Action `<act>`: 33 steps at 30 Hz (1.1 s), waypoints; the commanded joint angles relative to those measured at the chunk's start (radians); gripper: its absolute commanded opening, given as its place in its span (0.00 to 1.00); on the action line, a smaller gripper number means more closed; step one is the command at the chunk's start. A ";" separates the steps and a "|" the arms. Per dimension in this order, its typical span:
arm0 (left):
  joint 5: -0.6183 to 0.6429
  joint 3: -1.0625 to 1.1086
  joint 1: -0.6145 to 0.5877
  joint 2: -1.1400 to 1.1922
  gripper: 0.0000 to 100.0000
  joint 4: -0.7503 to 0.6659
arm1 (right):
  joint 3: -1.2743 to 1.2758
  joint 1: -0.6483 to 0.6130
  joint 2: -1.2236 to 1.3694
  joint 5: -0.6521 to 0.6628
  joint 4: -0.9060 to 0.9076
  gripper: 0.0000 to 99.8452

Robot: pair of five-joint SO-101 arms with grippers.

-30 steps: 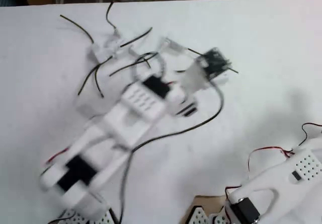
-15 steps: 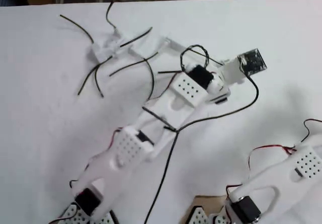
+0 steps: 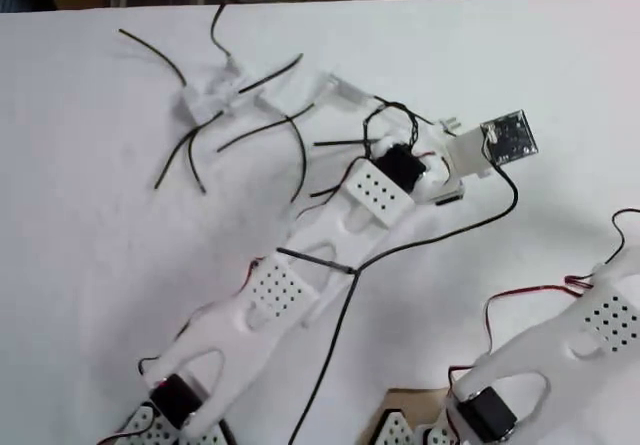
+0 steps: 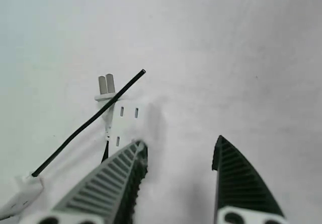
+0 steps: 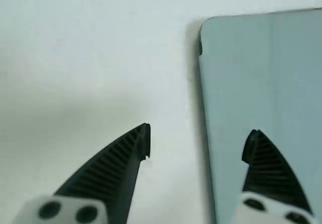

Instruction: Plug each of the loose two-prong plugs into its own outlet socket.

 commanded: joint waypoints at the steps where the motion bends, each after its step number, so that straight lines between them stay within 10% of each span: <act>1: -0.008 -0.048 0.010 -0.012 0.21 -0.034 | 0.219 0.027 -0.208 0.000 0.007 0.30; 15: 0.052 -0.048 -0.025 -0.059 0.19 -0.041 | 0.954 0.085 -0.674 0.077 0.001 0.30; 33: 0.267 0.238 -0.056 -0.363 0.19 -0.101 | 1.134 0.058 -0.746 0.084 -0.010 0.30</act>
